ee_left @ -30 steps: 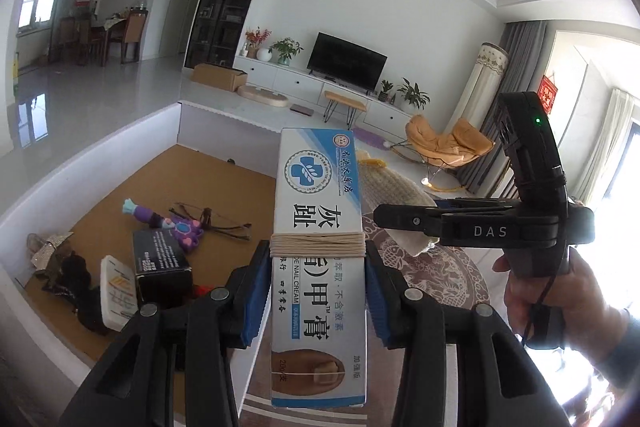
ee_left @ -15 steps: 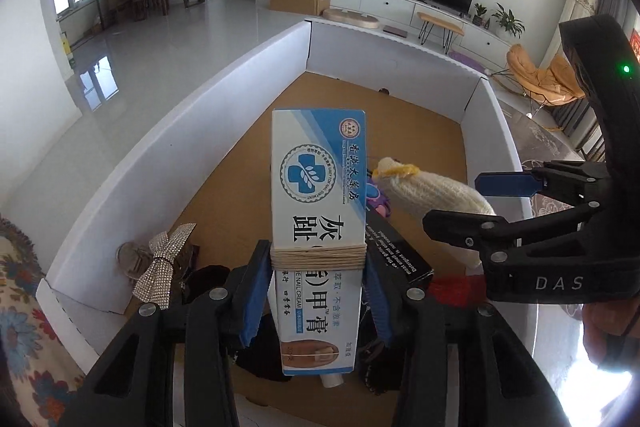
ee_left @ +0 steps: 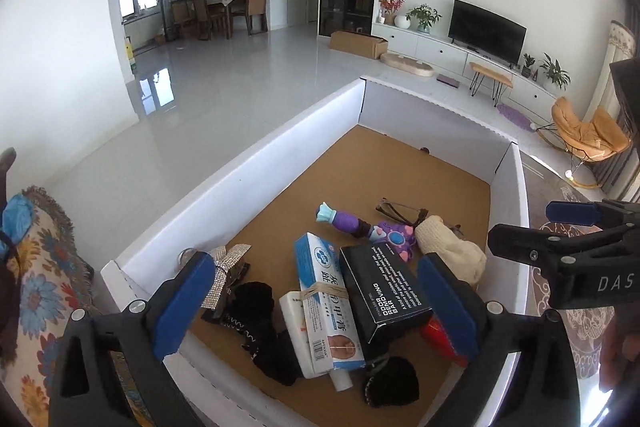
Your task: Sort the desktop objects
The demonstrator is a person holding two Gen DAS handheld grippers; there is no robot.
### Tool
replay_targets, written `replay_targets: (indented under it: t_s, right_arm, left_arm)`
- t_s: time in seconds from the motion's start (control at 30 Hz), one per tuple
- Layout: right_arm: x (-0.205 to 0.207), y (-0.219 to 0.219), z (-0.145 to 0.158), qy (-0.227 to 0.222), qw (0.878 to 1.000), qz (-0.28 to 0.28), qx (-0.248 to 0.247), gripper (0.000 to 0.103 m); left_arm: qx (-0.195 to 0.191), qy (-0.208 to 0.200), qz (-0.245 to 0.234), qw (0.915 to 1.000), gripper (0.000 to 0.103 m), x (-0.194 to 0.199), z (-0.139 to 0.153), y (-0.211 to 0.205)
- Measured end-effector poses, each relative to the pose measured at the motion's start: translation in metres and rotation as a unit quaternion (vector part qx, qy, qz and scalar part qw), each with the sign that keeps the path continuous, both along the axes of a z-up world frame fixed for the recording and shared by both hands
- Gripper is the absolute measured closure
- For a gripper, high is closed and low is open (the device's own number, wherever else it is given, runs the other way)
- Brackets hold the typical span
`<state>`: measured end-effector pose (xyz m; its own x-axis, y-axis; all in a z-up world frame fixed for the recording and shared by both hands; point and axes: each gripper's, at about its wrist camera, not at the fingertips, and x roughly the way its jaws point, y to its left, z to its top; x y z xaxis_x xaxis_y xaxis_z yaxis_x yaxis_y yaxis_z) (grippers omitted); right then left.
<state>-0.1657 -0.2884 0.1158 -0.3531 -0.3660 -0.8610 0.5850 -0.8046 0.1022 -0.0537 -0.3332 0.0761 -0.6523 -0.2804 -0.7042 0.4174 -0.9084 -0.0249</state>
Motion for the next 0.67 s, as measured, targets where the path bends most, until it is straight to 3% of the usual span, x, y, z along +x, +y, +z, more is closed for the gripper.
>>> replay_targets:
  t_s: [0.1,0.2,0.37,0.53,0.67]
  right_arm:
    - [0.001,0.007,0.009,0.021,1.000,-0.015,0.008,0.000]
    - [0.006,0.012,0.018,0.050,0.999,-0.017,0.011,0.000]
    - [0.014,0.012,0.025,0.069,0.998,-0.007,0.008,0.000]
    - [0.015,0.009,0.022,0.068,0.998,0.002,0.007,0.000]
    - [0.015,0.007,0.017,0.067,0.998,0.007,0.005,0.000]
  left_arm:
    - [-0.007,0.007,-0.018,0.9998,0.000,0.010,0.004,0.005]
    - [0.024,-0.004,-0.038,0.9990,0.000,0.012,0.004,0.007]
    - [0.030,0.030,-0.016,0.9990,0.000,0.024,0.008,0.005]
    - [0.038,0.031,-0.005,0.9988,0.000,0.027,0.005,-0.002]
    - [0.012,0.038,0.037,0.9985,0.000,0.033,0.003,-0.005]
